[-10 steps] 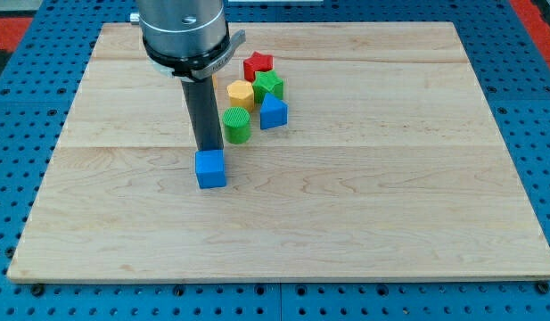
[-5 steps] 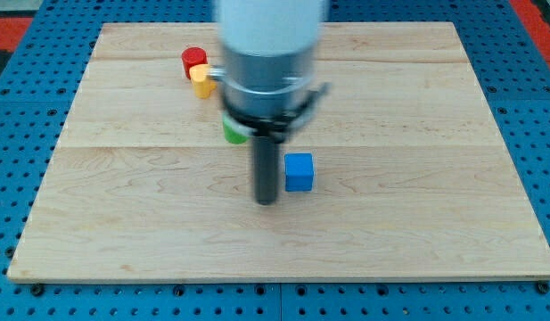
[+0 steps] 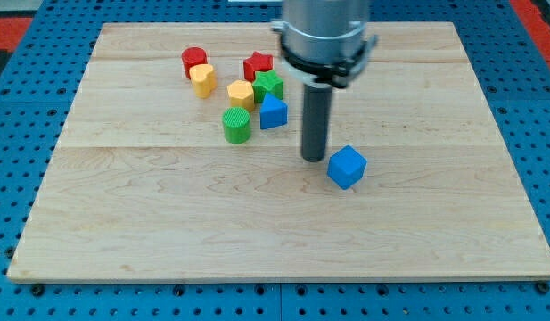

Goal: Push the red circle to the center

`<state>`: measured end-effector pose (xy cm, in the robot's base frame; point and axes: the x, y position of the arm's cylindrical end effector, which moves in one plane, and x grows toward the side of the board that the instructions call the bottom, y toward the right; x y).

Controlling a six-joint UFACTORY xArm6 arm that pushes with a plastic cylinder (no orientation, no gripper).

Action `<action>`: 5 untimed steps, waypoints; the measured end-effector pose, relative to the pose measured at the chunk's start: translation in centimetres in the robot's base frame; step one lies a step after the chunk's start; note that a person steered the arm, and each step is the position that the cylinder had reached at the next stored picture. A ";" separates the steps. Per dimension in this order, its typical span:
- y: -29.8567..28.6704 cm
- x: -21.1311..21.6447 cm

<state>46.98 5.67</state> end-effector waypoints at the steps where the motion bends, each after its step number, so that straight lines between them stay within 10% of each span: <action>1: 2.8 3.2; 3: 3.8 -1.4; 5: 8.9 3.5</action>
<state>50.50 14.60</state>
